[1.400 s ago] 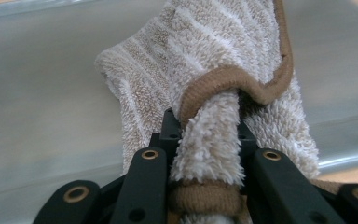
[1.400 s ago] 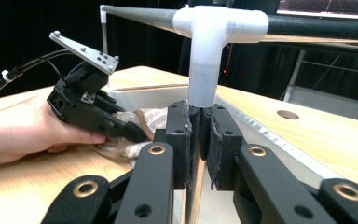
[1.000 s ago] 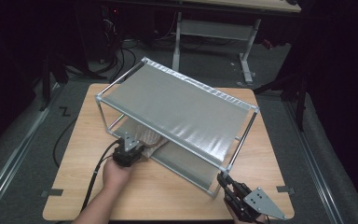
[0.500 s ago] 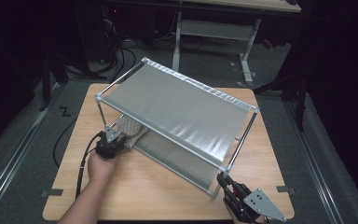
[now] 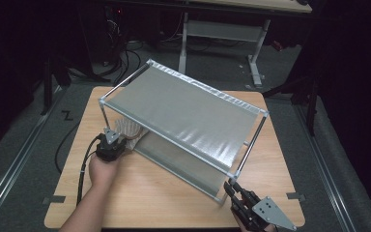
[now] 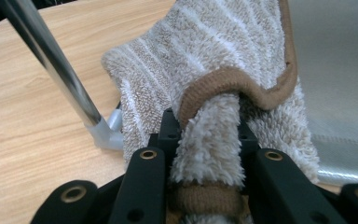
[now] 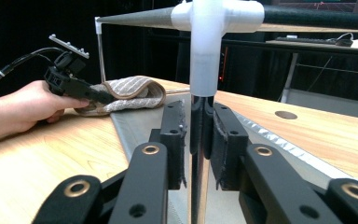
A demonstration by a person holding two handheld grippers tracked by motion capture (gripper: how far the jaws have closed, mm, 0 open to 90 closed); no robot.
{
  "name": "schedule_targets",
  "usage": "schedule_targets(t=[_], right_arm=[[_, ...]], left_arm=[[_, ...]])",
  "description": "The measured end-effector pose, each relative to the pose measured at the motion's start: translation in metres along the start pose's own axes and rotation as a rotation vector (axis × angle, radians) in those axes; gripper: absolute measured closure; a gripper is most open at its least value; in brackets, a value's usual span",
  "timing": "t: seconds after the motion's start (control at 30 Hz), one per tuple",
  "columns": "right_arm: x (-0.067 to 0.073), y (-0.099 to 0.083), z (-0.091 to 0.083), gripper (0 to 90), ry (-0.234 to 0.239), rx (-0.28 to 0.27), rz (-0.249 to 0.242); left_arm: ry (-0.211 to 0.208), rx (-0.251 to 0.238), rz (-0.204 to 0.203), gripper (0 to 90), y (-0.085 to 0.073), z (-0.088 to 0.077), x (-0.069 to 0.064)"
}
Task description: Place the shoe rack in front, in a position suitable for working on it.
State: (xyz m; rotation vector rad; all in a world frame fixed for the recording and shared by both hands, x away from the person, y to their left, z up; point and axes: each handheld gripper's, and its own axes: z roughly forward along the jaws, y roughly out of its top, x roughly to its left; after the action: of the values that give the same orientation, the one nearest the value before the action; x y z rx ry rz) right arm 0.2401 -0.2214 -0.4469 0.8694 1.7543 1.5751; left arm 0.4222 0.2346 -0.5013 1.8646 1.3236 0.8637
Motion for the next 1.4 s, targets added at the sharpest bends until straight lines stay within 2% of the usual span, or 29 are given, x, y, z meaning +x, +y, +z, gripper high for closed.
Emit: schedule_targets(t=[0.13,0.33,0.53,0.67,0.77,0.83,0.9,0.97,1.03,1.17,1.4], right_arm=[[-0.001,0.0,-0.001,80.5,-0.002,0.003,0.004],[-0.001,0.0,0.0,80.7,-0.003,0.003,-0.001],[-0.001,0.0,0.0,80.8,-0.001,0.001,0.004],[0.0,0.0,0.001,80.8,0.007,0.004,0.002],[0.001,0.0,0.002,80.8,0.012,0.002,-0.003],[0.001,0.0,0.002,80.8,0.013,0.001,0.0],[0.001,0.0,0.002,80.8,0.013,0.001,-0.004],[0.001,0.0,0.003,80.8,0.014,0.001,-0.002],[0.001,0.0,0.003,80.8,0.013,0.002,-0.004],[0.001,0.0,0.003,80.8,0.012,0.003,-0.003],[0.001,0.0,0.003,80.8,0.012,0.005,-0.001]], left_arm=[[0.009,0.013,0.001,72.6,0.005,0.004,0.004],[0.002,0.019,-0.003,72.6,0.005,0.006,0.004],[-0.001,0.026,0.018,72.6,0.005,0.007,0.002],[0.023,0.027,0.008,72.6,0.006,0.009,0.007],[0.063,0.026,0.007,72.3,0.006,0.01,0.008],[0.084,0.02,-0.009,71.9,0.006,0.011,0.01],[0.081,0.021,-0.026,71.8,0.006,0.012,0.012],[0.072,0.03,-0.012,72.1,0.007,0.012,0.01],[0.049,0.03,-0.01,72.4,0.008,0.012,0.005],[-0.019,0.031,0.027,72.7,0.01,0.01,-0.013],[-0.126,0.028,0.106,72.7,0.015,0.008,-0.061]])
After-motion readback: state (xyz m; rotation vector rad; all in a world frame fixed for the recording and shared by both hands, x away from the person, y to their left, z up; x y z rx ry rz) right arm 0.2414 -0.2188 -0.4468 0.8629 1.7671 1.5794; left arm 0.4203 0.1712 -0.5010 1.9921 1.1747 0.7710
